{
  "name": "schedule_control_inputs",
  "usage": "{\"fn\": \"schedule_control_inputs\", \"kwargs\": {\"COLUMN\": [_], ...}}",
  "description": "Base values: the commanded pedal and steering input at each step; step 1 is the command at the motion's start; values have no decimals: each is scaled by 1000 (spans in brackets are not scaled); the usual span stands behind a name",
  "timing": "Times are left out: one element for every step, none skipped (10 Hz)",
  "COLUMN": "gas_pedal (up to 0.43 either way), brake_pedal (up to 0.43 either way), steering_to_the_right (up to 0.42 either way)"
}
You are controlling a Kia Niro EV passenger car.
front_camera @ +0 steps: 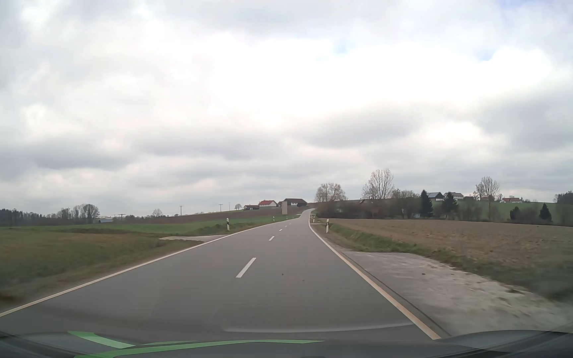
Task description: Follow the waypoints while adhering to traffic rules and regulations
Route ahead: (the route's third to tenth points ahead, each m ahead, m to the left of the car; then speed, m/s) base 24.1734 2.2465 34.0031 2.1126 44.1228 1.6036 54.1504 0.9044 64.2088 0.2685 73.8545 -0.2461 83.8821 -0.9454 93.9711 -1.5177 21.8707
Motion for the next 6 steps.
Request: {"fn": "schedule_control_inputs", "kwargs": {"gas_pedal": [311, 311, 311, 311, 311, 311], "brake_pedal": [0, 0, 0, 0, 0, 0], "steering_to_the_right": [10, 10, 10, 10, 10, 10]}}
